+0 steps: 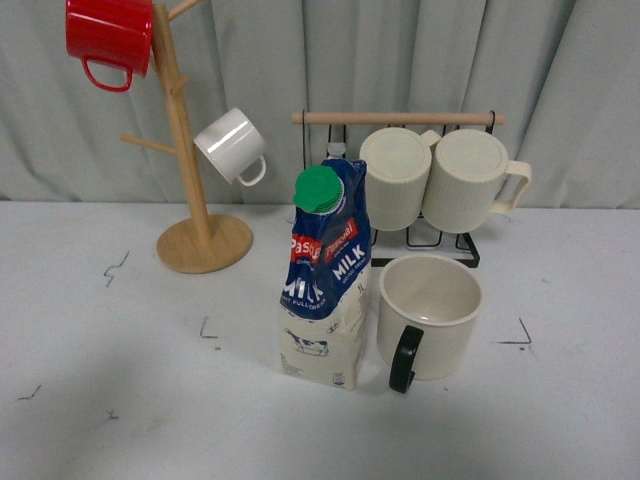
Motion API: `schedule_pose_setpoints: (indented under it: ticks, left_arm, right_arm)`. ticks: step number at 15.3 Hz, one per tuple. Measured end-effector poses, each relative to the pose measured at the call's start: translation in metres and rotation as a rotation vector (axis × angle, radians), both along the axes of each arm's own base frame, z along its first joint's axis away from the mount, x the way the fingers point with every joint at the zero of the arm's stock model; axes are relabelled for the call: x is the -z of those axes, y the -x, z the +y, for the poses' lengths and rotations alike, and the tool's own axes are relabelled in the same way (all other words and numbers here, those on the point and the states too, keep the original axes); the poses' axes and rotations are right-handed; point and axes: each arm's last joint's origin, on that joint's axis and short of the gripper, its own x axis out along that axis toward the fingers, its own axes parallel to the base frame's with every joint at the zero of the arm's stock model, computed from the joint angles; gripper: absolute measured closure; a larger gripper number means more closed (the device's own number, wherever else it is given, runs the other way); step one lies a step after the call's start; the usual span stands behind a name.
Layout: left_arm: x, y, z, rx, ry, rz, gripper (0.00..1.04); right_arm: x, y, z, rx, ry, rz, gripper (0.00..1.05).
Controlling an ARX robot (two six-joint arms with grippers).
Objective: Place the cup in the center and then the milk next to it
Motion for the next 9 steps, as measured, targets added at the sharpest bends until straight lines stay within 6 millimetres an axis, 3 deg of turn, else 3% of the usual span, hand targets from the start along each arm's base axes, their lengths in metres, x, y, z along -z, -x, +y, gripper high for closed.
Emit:
schedule_pose_setpoints:
  ticks: [5,9]
  left_arm:
    - [-0.004,0.015,0.017,-0.019,0.002,-0.014,1.03]
    - [-0.007,0.024,0.015,0.004,0.001,-0.025,1.03]
  right_arm:
    - [0.000,0.000,0.000,0.000,0.000,0.000,0.06]
    - [0.000,0.000,0.000,0.000,0.000,0.000,0.06]
